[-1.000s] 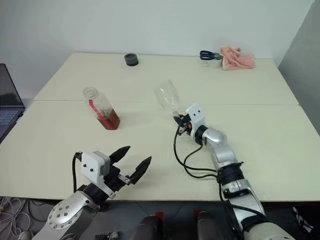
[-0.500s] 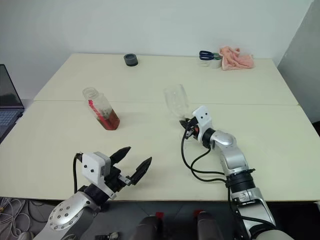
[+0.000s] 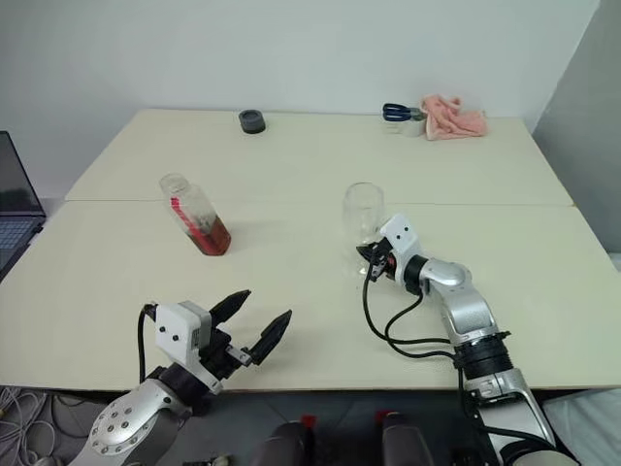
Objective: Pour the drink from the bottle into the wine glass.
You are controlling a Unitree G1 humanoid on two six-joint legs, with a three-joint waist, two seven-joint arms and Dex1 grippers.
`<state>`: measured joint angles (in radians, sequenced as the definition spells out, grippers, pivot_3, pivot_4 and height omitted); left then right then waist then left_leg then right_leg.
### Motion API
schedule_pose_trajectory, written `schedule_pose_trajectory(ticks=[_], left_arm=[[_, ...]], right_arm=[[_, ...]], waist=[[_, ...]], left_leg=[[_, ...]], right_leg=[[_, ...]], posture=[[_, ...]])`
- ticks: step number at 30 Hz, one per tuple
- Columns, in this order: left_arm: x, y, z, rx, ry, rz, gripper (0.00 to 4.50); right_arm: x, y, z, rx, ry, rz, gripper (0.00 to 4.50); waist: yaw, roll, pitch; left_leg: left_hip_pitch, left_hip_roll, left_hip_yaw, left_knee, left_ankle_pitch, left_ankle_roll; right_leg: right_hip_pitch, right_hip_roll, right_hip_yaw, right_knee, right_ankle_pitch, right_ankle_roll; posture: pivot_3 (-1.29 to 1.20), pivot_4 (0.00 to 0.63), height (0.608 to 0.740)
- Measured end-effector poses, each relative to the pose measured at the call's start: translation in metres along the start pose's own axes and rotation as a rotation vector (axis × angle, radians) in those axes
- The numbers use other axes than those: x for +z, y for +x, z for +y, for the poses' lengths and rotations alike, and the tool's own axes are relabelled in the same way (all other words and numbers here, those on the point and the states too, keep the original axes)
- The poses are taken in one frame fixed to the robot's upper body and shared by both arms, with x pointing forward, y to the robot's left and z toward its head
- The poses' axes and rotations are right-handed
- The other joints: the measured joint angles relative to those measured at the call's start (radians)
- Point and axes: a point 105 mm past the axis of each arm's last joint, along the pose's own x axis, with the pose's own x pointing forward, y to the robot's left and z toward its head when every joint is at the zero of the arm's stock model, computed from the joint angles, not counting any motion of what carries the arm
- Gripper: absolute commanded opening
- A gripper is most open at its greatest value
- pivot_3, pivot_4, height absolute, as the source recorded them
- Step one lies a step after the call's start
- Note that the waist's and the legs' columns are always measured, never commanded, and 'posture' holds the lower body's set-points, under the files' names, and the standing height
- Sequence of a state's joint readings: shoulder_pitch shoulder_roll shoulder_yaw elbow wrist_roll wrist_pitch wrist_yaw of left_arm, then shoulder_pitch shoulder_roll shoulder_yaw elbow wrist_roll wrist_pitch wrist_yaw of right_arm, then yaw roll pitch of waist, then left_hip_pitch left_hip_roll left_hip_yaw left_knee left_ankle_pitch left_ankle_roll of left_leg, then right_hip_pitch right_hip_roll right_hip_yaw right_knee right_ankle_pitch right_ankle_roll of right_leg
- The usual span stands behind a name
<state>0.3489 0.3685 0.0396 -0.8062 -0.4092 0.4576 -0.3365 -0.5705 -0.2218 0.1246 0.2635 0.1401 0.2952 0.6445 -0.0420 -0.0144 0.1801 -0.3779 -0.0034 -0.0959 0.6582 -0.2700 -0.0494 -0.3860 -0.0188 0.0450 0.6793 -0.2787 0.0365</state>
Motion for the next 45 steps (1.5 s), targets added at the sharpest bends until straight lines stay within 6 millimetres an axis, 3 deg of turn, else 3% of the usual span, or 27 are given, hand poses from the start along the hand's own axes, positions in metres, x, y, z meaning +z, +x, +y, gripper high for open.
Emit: schedule_pose_trajectory(ticks=[9,16,26,39,45], left_arm=[[0.008,0.000,0.009,0.029,0.026,-0.022,4.50],[0.008,-0.003,0.019,0.082,0.034,-0.018,4.50],[0.010,-0.004,0.023,0.110,0.038,-0.022,4.50],[0.011,-0.003,0.023,0.099,0.044,-0.026,4.50],[0.011,0.000,0.025,0.089,0.046,-0.027,4.50]], right_arm=[[0.012,0.040,0.004,-0.046,0.050,-0.085,0.11],[0.032,0.073,0.012,-0.061,0.028,-0.149,0.11],[0.016,0.082,0.011,-0.092,-0.043,-0.106,0.11],[0.012,0.081,0.010,-0.083,-0.031,-0.099,4.43],[0.005,0.075,0.009,-0.067,-0.018,-0.098,4.48]], waist=[[-0.014,0.001,0.001],[-0.015,0.001,0.002],[-0.015,0.002,0.002],[-0.015,0.002,0.003],[-0.015,0.002,0.003]], left_leg=[[-0.002,0.000,-0.001,0.000,0.000,0.000],[-0.002,0.000,-0.001,-0.001,0.000,0.000],[-0.002,-0.001,-0.001,-0.002,0.000,0.000],[-0.002,-0.001,-0.001,-0.002,0.000,0.000],[-0.002,-0.001,-0.002,-0.003,0.000,0.000]], right_leg=[[-0.003,0.001,0.000,0.001,0.000,0.000],[-0.003,0.000,0.000,0.001,0.000,0.000],[-0.003,0.000,0.000,0.001,0.000,0.000],[-0.003,0.000,0.000,0.001,0.000,-0.001],[-0.003,-0.001,0.000,0.001,0.000,-0.001]], posture=[[0.00,0.150,0.740],[0.00,0.150,0.740],[0.00,0.150,0.740],[0.00,0.150,0.740],[0.00,0.150,0.740]])
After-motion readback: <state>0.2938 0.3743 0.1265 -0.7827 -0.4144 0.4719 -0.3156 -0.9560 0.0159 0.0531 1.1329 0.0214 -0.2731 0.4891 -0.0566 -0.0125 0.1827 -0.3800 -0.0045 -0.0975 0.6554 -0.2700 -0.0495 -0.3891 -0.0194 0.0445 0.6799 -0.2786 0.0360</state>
